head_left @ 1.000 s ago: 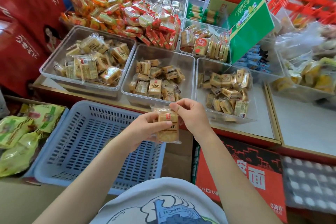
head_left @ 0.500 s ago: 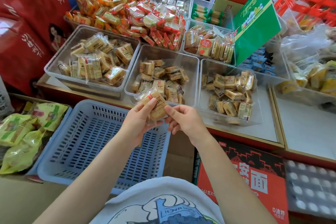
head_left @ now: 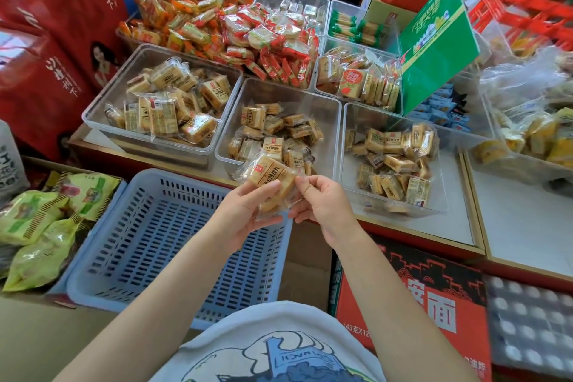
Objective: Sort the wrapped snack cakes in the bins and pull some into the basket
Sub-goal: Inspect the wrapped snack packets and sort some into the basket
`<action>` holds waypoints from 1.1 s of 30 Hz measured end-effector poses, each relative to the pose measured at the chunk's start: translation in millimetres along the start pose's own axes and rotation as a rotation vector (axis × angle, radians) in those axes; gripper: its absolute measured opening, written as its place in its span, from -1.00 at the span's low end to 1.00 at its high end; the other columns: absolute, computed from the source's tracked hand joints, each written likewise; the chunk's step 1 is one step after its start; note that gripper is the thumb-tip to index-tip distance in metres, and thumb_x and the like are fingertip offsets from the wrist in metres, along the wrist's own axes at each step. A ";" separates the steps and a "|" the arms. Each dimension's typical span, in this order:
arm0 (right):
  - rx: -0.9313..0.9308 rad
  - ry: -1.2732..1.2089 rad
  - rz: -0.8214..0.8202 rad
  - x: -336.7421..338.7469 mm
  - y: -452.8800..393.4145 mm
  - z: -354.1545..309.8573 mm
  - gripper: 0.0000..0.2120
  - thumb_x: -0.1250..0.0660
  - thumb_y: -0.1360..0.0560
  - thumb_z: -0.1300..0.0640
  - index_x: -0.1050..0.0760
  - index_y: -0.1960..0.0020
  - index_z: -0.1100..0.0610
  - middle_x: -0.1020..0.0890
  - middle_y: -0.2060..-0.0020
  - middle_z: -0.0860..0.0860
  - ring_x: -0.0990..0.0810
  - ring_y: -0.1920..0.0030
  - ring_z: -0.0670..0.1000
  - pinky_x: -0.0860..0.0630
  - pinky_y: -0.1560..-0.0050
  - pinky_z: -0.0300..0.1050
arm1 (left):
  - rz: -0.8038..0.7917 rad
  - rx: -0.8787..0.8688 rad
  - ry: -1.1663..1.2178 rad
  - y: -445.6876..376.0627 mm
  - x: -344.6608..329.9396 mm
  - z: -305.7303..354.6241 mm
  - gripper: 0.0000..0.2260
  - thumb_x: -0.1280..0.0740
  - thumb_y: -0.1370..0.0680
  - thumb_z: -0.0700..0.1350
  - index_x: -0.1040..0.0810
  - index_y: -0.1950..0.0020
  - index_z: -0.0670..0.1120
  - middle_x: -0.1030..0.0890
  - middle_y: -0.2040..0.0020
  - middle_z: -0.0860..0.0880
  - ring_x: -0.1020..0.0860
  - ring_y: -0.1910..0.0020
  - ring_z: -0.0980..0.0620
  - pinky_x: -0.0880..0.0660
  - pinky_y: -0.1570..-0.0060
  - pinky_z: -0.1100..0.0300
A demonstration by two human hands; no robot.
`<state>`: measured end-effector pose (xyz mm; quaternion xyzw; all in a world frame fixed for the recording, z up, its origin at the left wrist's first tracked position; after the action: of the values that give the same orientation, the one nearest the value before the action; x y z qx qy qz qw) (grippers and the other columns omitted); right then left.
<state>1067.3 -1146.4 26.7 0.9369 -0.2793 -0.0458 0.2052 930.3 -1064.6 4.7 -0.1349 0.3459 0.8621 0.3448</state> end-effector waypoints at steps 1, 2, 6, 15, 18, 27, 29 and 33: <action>-0.020 -0.007 -0.004 -1.8 1.0 0.8 -0.77 -0.26 -0.68 0.09 -0.48 -0.07 0.28 -0.68 0.27 0.08 -0.61 0.45 0.03 -0.56 0.44 -0.16 | 0.014 -0.006 0.003 -0.4 -0.6 -0.6 -0.59 -0.48 -0.48 -0.03 -0.60 -0.31 -0.09 -0.72 -0.12 -0.13 -0.72 0.08 0.01 -0.68 -0.03 0.04; -0.045 -0.024 -0.018 -3.0 2.1 1.3 -0.75 -0.24 -0.69 0.08 -0.47 -0.10 0.29 -0.69 0.27 0.07 -0.61 0.45 0.04 -0.55 0.44 -0.16 | 0.029 -0.011 0.005 -0.9 -0.5 -1.4 -0.61 -0.47 -0.51 -0.03 -0.60 -0.31 -0.09 -0.72 -0.13 -0.13 -0.72 0.06 0.00 -0.68 -0.05 0.04; -0.120 -0.045 -0.131 -1.3 6.9 -2.2 -0.82 -0.31 -0.66 0.15 -0.49 -0.14 0.28 -0.66 0.19 0.09 -0.57 0.46 0.00 -0.52 0.42 -0.18 | 0.075 -0.014 0.024 -1.2 1.3 -5.3 -0.64 -0.47 -0.53 -0.04 -0.61 -0.30 -0.09 -0.71 -0.16 -0.13 -0.69 -0.14 -0.10 -0.67 -0.07 0.03; -0.086 0.034 -0.073 -3.7 6.3 5.7 -0.89 -0.41 -0.59 0.24 -0.47 0.01 0.17 -0.60 0.18 0.09 -0.59 0.38 -0.01 -0.56 0.37 -0.17 | 0.142 -0.008 0.045 -2.5 4.8 -11.0 -0.48 -0.52 -0.41 0.03 -0.57 -0.34 -0.08 -0.71 -0.14 -0.13 -0.70 -0.02 -0.04 -0.67 0.01 0.04; -0.105 0.025 -0.076 -6.1 5.8 6.2 -0.78 -0.43 -0.56 0.27 -0.40 -0.08 0.19 -0.58 0.08 0.16 -0.56 0.44 0.00 -0.53 0.43 -0.16 | 0.107 -0.003 0.020 -2.2 4.8 -13.6 -0.55 -0.49 -0.48 0.02 -0.57 -0.33 -0.07 -0.72 -0.15 -0.12 -0.70 -0.10 -0.08 -0.65 -0.05 0.01; -0.077 0.001 -0.002 4.0 10.6 -7.4 -0.76 -0.36 -0.54 0.38 -0.41 -0.12 0.17 -0.57 0.11 0.16 -0.44 0.53 -0.04 -0.38 0.41 -0.12 | 0.228 -0.057 0.081 -5.9 15.3 -1.4 -0.67 -0.45 -0.57 -0.02 -0.59 -0.31 -0.07 -0.73 -0.09 -0.07 -0.71 -0.03 0.00 -0.68 0.09 0.11; -0.026 0.043 0.019 9.1 9.7 -8.9 -0.81 -0.38 -0.53 0.37 -0.45 -0.07 0.17 -0.57 0.17 0.11 -0.47 0.49 -0.03 -0.43 0.38 -0.12 | 0.244 -0.067 0.011 -5.9 20.2 3.2 -0.68 -0.47 -0.55 -0.04 -0.59 -0.28 -0.06 -0.72 -0.12 -0.07 -0.70 -0.09 -0.04 -0.68 0.04 0.08; 0.150 0.236 0.043 7.0 8.0 -14.1 -0.75 -0.49 -0.52 0.16 -0.51 -0.14 0.04 -0.60 -0.01 -0.02 -0.60 0.02 -0.09 -0.55 0.03 -0.25 | 0.260 -0.134 -0.413 -3.2 11.0 5.8 -0.75 -0.60 -0.42 0.00 -0.67 -0.04 0.01 -0.73 0.05 -0.03 -0.71 0.00 -0.04 -0.69 0.04 0.05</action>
<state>1072.0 -1151.3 43.0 0.9424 -0.2757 0.0901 0.1668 924.5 -1053.4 2.1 0.0671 0.2247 0.9295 0.2847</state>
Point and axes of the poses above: each hand's wrist, its own y-axis away from the middle knuckle, its own x-axis out of the back of the hand, z = x × y, the point moved 3 cm from there along -y, towards the middle knuckle
